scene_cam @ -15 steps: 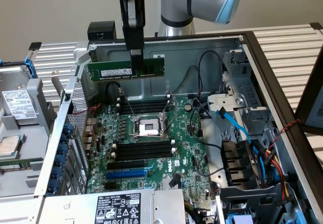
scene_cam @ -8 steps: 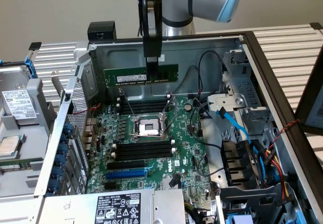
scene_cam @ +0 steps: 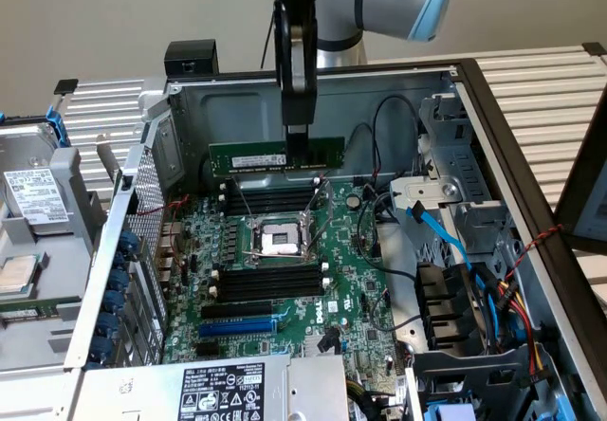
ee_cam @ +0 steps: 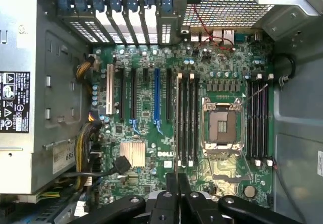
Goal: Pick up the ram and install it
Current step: 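Insert the ram into the slot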
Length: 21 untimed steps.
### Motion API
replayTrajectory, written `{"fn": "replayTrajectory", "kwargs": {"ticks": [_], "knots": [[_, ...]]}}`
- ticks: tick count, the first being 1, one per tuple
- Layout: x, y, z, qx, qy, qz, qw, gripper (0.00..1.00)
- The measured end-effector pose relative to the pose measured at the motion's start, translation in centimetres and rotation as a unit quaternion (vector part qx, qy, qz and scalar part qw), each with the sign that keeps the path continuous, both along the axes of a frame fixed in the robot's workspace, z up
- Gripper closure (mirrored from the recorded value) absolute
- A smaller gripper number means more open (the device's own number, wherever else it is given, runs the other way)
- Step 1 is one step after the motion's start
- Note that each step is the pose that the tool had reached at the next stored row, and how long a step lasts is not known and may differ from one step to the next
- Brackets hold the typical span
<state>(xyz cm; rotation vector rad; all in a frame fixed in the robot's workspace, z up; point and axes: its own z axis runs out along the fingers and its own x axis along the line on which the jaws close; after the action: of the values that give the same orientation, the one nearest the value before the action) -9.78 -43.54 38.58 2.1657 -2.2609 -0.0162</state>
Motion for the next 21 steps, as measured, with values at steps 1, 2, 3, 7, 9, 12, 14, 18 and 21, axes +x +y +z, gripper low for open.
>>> {"fn": "replayTrajectory", "kwargs": {"ticks": [1, 2, 3, 7, 9, 12, 14, 18, 21], "knots": [[0.0, 0.0, -0.19, 0.0001, 0.0, -0.002, 1.0, 0.88], [0.0, 0.0, -0.36, 0.0001, 0.0, -0.005, 1.0, 0.88], [0.0, 0.0, -0.55, 0.0, 0.0, -0.007, 1.0, 0.88], [0.0, 0.0, -1.28, 0.0, 0.0, -0.017, 0.9999, 0.88], [0.0, 0.0, -1.65, 0.0, 0.0, -0.021, 0.9998, 0.88], [0.0, 0.0, -2.18, 0.0, 0.0, -0.026, 0.9997, 0.88], [-0.1, 0.01, -2.55, 0.0, 0.0, -0.028, 0.9996, 0.88], [-0.5, 0.1, -3.28, 0.0, 0.0, -0.029, 0.9996, 0.88], [-0.8, 0.27, -3.81, 0.0, 0.0, -0.029, 0.9996, 0.88]]}}
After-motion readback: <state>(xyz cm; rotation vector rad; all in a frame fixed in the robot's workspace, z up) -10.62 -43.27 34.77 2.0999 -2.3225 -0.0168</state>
